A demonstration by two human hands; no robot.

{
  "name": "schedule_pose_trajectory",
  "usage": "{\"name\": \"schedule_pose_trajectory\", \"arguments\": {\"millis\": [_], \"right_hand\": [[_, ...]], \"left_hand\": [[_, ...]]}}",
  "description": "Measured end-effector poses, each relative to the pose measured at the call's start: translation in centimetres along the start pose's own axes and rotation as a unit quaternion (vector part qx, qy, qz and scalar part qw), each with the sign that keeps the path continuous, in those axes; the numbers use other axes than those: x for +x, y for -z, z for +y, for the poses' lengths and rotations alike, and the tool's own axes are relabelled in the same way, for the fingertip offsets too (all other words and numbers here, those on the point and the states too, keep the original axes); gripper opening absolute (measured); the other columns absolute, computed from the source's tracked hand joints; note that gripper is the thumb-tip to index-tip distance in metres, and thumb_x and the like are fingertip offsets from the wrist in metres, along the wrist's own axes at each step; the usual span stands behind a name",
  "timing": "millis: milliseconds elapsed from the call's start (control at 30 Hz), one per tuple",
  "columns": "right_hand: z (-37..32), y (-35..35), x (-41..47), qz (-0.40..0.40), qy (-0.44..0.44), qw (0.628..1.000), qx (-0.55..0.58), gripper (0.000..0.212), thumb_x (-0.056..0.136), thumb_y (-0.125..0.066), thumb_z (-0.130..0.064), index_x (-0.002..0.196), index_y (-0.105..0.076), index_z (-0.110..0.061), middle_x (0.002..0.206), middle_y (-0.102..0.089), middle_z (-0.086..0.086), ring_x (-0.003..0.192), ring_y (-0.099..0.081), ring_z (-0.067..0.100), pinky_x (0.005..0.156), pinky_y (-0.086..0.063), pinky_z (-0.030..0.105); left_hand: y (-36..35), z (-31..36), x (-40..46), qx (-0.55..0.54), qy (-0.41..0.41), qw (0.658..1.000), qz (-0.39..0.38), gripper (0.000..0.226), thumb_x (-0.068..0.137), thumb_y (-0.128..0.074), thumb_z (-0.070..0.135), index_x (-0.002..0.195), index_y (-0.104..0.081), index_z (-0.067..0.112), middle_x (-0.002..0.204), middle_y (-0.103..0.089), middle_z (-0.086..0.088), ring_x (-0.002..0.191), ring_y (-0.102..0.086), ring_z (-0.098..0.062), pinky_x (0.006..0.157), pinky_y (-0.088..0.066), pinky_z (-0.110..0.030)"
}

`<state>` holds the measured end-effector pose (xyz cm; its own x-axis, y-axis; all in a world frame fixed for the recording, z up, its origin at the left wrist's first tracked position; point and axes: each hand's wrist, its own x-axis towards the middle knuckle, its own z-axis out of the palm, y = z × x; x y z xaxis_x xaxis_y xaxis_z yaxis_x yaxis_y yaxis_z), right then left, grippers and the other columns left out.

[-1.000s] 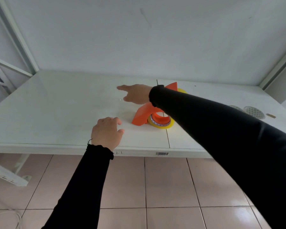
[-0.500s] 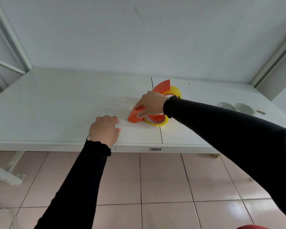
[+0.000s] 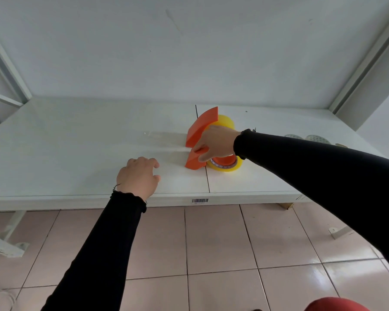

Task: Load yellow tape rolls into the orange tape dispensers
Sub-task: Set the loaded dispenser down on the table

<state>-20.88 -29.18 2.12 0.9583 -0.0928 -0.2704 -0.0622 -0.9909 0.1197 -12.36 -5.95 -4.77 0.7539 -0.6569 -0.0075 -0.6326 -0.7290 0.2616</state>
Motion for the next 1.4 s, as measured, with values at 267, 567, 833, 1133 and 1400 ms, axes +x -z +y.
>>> {"name": "schedule_pose_trajectory", "arguments": {"millis": [267,567,833,1133,1400], "right_hand": [[-0.1,0.6,1.4,-0.054,0.008,0.997,-0.048,0.037,0.089,-0.055,-0.05,0.107,-0.076,-0.026,0.09,-0.074,-0.006,0.092,-0.066,0.02,0.067,-0.038,0.026],[1.0,-0.3,0.9,-0.038,0.023,0.999,-0.029,0.034,0.085,-0.056,-0.045,0.097,-0.076,-0.02,0.071,-0.065,0.001,0.071,-0.059,0.023,0.061,-0.04,0.032],[1.6,-0.3,-1.1,-0.02,0.022,0.999,-0.039,0.036,0.09,-0.057,-0.044,0.111,-0.075,-0.022,0.082,-0.07,-0.001,0.089,-0.063,0.022,0.072,-0.047,0.032],[4.1,-1.8,-3.5,-0.006,0.003,1.0,-0.004,0.039,0.088,-0.061,-0.05,0.126,-0.069,-0.043,0.058,-0.046,-0.026,0.061,-0.046,-0.002,0.059,-0.033,0.022],[4.1,-3.1,-4.1,0.021,0.015,0.999,-0.041,0.044,0.09,-0.054,-0.055,0.13,-0.063,-0.039,0.104,-0.071,-0.012,0.1,-0.063,0.02,0.079,-0.052,0.034]], "left_hand": [[-0.2,1.1,-0.4,0.0,-0.009,1.0,0.006,0.036,0.094,-0.053,0.03,0.13,-0.058,0.028,0.135,-0.058,0.001,0.129,-0.046,-0.026,0.094,-0.042,-0.038],[-0.2,1.3,-0.3,0.001,-0.012,1.0,0.003,0.035,0.094,-0.053,0.03,0.129,-0.058,0.029,0.135,-0.058,0.001,0.128,-0.046,-0.026,0.093,-0.043,-0.037],[-0.3,1.5,-0.3,0.004,-0.016,1.0,-0.001,0.036,0.094,-0.052,0.03,0.129,-0.057,0.028,0.137,-0.057,0.001,0.129,-0.045,-0.025,0.094,-0.043,-0.037],[-0.3,2.3,-0.1,0.009,-0.026,1.0,0.004,0.037,0.094,-0.053,0.031,0.131,-0.057,0.027,0.137,-0.057,0.001,0.129,-0.046,-0.026,0.095,-0.043,-0.038],[-0.3,2.9,-0.4,0.018,-0.036,0.999,0.01,0.037,0.094,-0.054,0.032,0.13,-0.058,0.026,0.137,-0.057,0.0,0.129,-0.047,-0.026,0.093,-0.043,-0.037]]}}
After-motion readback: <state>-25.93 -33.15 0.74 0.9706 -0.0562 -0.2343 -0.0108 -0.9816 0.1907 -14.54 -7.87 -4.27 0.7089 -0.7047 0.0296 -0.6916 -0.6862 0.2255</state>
